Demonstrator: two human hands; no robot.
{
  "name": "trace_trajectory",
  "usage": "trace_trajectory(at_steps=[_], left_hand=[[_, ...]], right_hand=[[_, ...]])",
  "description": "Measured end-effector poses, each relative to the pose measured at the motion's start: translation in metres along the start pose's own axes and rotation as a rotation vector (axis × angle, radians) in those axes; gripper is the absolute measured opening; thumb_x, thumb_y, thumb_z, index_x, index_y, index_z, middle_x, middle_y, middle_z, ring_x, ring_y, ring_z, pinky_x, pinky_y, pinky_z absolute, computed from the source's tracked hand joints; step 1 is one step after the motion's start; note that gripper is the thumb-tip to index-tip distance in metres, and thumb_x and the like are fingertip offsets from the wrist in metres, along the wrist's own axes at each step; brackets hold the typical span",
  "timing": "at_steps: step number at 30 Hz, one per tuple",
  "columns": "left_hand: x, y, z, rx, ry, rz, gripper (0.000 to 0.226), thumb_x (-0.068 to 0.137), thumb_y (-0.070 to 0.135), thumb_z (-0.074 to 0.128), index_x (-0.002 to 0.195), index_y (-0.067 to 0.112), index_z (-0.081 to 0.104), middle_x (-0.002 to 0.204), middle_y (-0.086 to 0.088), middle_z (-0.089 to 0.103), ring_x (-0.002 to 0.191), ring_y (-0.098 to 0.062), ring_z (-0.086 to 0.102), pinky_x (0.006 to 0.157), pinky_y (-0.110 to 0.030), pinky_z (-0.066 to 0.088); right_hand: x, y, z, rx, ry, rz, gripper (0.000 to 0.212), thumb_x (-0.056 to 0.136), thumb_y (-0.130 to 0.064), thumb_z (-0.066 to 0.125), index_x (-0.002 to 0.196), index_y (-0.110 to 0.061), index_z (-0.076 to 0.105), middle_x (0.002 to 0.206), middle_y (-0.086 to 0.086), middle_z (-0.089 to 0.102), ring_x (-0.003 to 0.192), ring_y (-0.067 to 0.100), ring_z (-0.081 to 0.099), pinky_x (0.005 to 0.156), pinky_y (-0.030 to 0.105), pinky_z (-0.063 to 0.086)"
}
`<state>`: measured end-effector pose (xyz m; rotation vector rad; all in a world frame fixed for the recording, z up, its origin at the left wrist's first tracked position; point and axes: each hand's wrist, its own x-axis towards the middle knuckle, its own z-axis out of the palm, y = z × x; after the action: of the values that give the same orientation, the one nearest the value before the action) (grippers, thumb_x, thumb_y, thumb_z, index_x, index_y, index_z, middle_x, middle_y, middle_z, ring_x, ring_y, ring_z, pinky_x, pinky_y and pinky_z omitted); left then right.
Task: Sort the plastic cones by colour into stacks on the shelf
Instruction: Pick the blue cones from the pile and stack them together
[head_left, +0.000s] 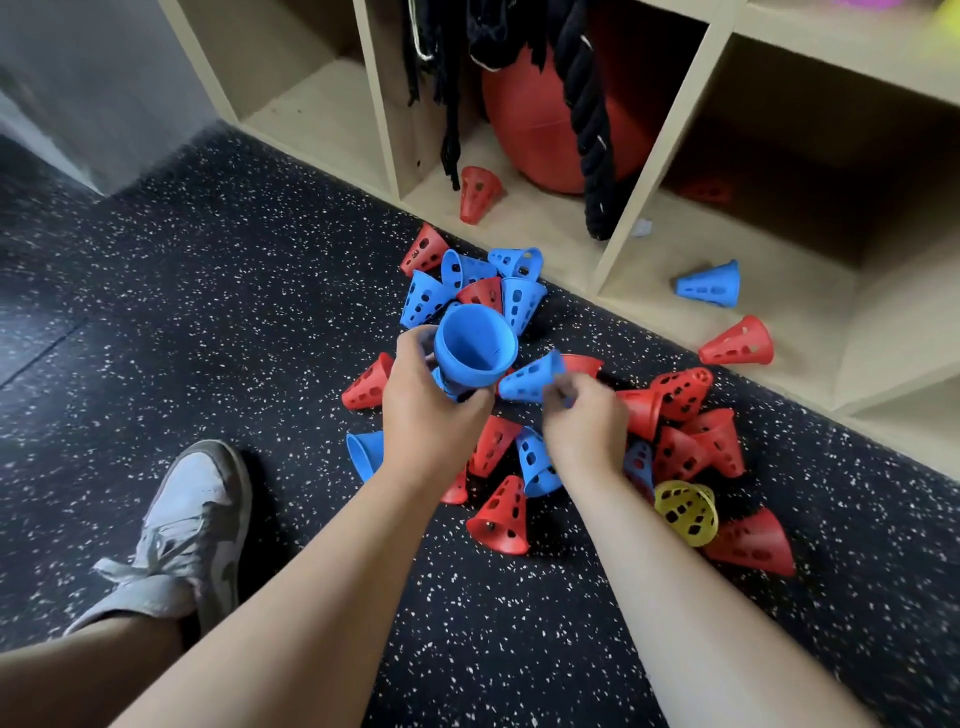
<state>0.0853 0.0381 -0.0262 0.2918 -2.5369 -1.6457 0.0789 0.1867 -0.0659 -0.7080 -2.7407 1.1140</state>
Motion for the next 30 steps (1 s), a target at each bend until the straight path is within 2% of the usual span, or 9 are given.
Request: trace_trajectory(at_steps=[2, 5, 8, 11, 13, 16, 21, 25, 30], left_hand=[[0.000, -0.001, -0.001, 0.004, -0.011, -0.013, 0.055, 0.078, 0.017, 0.081, 0.114, 0.035, 0.044, 0.105, 0.029, 0.055, 0.095, 0.027, 0.049, 0.071, 0.003, 0.038], [-0.002, -0.003, 0.001, 0.006, -0.050, -0.013, 0.056, 0.079, 0.012, 0.080, 0.116, 0.032, 0.044, 0.104, 0.029, 0.054, 0.091, 0.030, 0.048, 0.070, 0.004, 0.037], [-0.005, -0.001, 0.003, 0.004, -0.092, 0.003, 0.055, 0.080, 0.013, 0.080, 0.119, 0.029, 0.046, 0.107, 0.026, 0.056, 0.092, 0.030, 0.049, 0.071, 0.004, 0.038], [-0.008, 0.005, 0.005, 0.010, -0.095, 0.044, 0.054, 0.080, 0.017, 0.080, 0.119, 0.030, 0.046, 0.107, 0.024, 0.057, 0.092, 0.027, 0.051, 0.072, 0.002, 0.039], [-0.009, 0.008, 0.004, 0.002, -0.093, 0.049, 0.053, 0.080, 0.021, 0.080, 0.118, 0.033, 0.045, 0.107, 0.027, 0.057, 0.095, 0.026, 0.052, 0.072, 0.002, 0.039], [-0.009, 0.008, 0.002, 0.002, -0.076, 0.037, 0.054, 0.079, 0.023, 0.081, 0.119, 0.034, 0.046, 0.110, 0.028, 0.057, 0.101, 0.023, 0.051, 0.073, 0.000, 0.041], [-0.010, 0.004, 0.002, 0.003, -0.063, 0.014, 0.056, 0.078, 0.022, 0.080, 0.121, 0.034, 0.046, 0.113, 0.028, 0.057, 0.105, 0.019, 0.052, 0.074, -0.003, 0.044], [-0.008, 0.001, 0.000, -0.005, -0.039, 0.003, 0.054, 0.078, 0.018, 0.080, 0.119, 0.033, 0.048, 0.111, 0.028, 0.058, 0.104, 0.018, 0.052, 0.074, -0.001, 0.043], [-0.003, -0.002, 0.001, 0.005, -0.033, 0.000, 0.055, 0.077, 0.018, 0.081, 0.117, 0.034, 0.047, 0.109, 0.029, 0.058, 0.102, 0.022, 0.050, 0.074, -0.001, 0.042]], right_hand=[[0.000, -0.007, -0.020, 0.131, 0.206, -0.170, 0.012, 0.092, -0.016, 0.066, 0.101, -0.013, 0.073, 0.091, -0.002, 0.067, 0.078, 0.011, 0.060, 0.075, 0.027, 0.048], [-0.003, -0.023, -0.057, 0.299, 0.347, -0.424, 0.012, 0.092, -0.012, 0.066, 0.101, -0.010, 0.073, 0.094, -0.004, 0.062, 0.076, -0.003, 0.054, 0.066, 0.012, 0.044], [-0.009, -0.039, -0.077, 0.324, 0.262, -0.586, 0.012, 0.092, -0.011, 0.067, 0.101, -0.010, 0.075, 0.097, -0.002, 0.065, 0.078, 0.002, 0.059, 0.064, 0.015, 0.047], [-0.015, -0.048, -0.078, 0.253, 0.004, -0.700, 0.021, 0.089, -0.015, 0.071, 0.109, -0.017, 0.076, 0.105, -0.006, 0.066, 0.081, 0.008, 0.062, 0.071, 0.025, 0.054], [-0.018, -0.045, -0.077, 0.256, -0.012, -0.717, 0.030, 0.088, -0.018, 0.071, 0.118, -0.020, 0.072, 0.112, -0.008, 0.063, 0.080, 0.010, 0.061, 0.065, 0.022, 0.053], [-0.014, -0.023, -0.074, 0.190, 0.104, -0.641, 0.027, 0.086, -0.010, 0.066, 0.111, -0.019, 0.073, 0.105, -0.009, 0.062, 0.073, 0.008, 0.056, 0.063, 0.024, 0.052], [-0.014, 0.029, -0.055, -0.442, -0.321, -0.455, 0.043, 0.085, -0.018, 0.070, 0.126, -0.027, 0.063, 0.122, -0.009, 0.055, 0.114, 0.016, 0.054, 0.084, 0.030, 0.049], [-0.015, 0.047, -0.038, -0.426, -0.400, -0.421, 0.041, 0.085, -0.021, 0.073, 0.125, -0.027, 0.066, 0.125, -0.008, 0.059, 0.117, 0.018, 0.055, 0.093, 0.035, 0.050], [-0.010, 0.061, -0.033, -0.327, -0.239, -0.469, 0.015, 0.086, -0.013, 0.071, 0.098, -0.019, 0.077, 0.097, -0.004, 0.070, 0.095, 0.024, 0.062, 0.072, 0.030, 0.049]])
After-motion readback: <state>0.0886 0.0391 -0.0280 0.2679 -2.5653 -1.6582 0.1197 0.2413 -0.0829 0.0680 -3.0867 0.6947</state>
